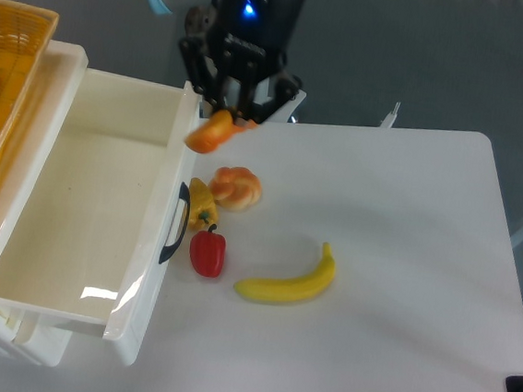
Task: Place the long bread in the upper white drawer
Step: 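Carry the held orange bread up and over toward the open white drawer, then lower the bread into the drawer and open the gripper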
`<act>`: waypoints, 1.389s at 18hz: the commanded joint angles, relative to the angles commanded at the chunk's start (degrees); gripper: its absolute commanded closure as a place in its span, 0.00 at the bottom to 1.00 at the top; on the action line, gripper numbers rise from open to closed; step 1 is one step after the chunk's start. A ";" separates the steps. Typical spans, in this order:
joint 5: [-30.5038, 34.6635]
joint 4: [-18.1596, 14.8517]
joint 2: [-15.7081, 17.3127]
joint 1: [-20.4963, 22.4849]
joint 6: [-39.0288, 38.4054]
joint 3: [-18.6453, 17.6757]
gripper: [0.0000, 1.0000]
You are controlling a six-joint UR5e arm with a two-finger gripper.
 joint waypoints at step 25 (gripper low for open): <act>12.38 5.46 -6.50 -13.81 -5.38 -6.95 0.00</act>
